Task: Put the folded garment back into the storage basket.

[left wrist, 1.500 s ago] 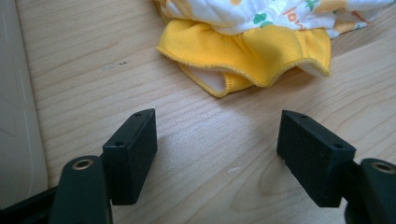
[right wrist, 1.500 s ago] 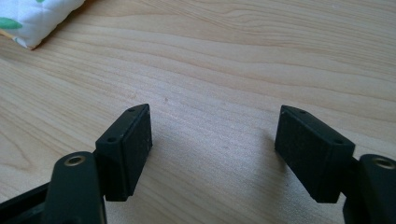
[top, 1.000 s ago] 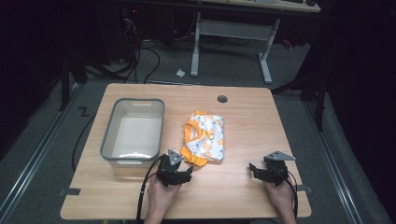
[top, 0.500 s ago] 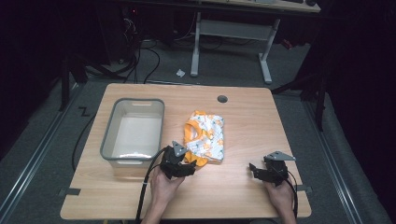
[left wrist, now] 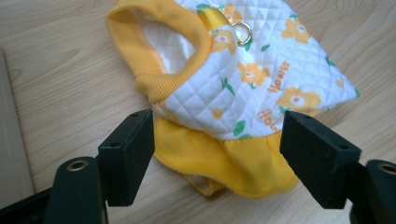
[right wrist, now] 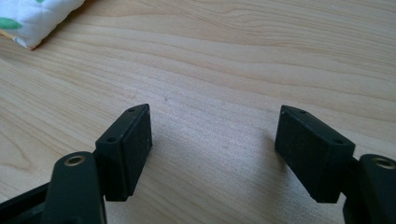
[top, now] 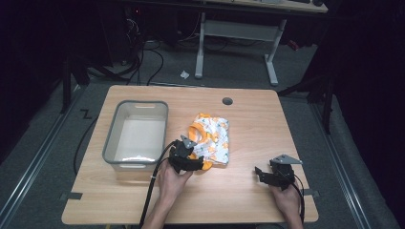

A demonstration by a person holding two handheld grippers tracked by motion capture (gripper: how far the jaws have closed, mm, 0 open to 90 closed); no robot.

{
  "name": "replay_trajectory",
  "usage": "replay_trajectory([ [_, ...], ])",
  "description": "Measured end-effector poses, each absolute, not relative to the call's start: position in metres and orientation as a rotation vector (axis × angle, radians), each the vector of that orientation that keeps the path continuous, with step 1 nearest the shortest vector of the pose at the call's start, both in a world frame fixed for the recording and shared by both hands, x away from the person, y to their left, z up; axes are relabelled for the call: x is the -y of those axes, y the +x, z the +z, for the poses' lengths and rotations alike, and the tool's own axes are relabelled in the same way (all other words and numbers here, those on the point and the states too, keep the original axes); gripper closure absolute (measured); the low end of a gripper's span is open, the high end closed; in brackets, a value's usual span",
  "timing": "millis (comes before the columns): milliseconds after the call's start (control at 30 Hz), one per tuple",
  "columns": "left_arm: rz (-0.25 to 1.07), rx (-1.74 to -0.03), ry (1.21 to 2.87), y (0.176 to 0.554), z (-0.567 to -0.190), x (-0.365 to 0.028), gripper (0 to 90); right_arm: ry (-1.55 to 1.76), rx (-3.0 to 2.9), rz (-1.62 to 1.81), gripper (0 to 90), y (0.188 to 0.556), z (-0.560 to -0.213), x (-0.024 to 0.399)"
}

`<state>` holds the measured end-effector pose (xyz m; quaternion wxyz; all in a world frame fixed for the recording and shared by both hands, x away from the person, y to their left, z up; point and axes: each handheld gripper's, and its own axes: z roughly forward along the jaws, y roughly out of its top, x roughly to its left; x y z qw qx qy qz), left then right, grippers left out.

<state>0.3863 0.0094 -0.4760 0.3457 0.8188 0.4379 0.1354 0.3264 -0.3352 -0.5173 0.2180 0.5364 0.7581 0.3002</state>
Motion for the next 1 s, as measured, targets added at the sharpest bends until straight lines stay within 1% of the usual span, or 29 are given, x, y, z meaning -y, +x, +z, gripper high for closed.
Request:
replay_trajectory([
  [233, 0.326, -1.148, 2.103, 0.403, -0.472, -0.005, 25.5, 1.486, -2.099, 0.831, 27.5, 0.326, -0.517, 0.335],
  [333, 0.337, -1.153, 2.102, 0.408, -0.470, -0.002, 25.3, 1.486, -2.099, 0.831, 27.5, 0.326, -0.517, 0.335],
  [400, 0.308, -1.158, 2.078, 0.412, -0.469, -0.003, 25.5, 1.486, -2.099, 0.831, 27.5, 0.326, -0.517, 0.335],
  [567, 0.322, -1.157, 2.083, 0.418, -0.464, 0.000, 25.0, 1.486, -2.099, 0.832, 27.5, 0.326, -0.517, 0.335],
  [700, 0.302, -1.175, 2.045, 0.424, -0.465, -0.001, 25.0, 1.485, -2.099, 0.831, 27.5, 0.326, -0.517, 0.335],
  [800, 0.301, -1.187, 2.071, 0.430, -0.468, 0.001, 24.0, 1.485, -2.099, 0.831, 27.5, 0.326, -0.517, 0.335],
  [1000, 0.306, -1.181, 2.062, 0.438, -0.465, 0.008, 23.5, 1.485, -2.099, 0.831, 27.5, 0.326, -0.517, 0.335],
])
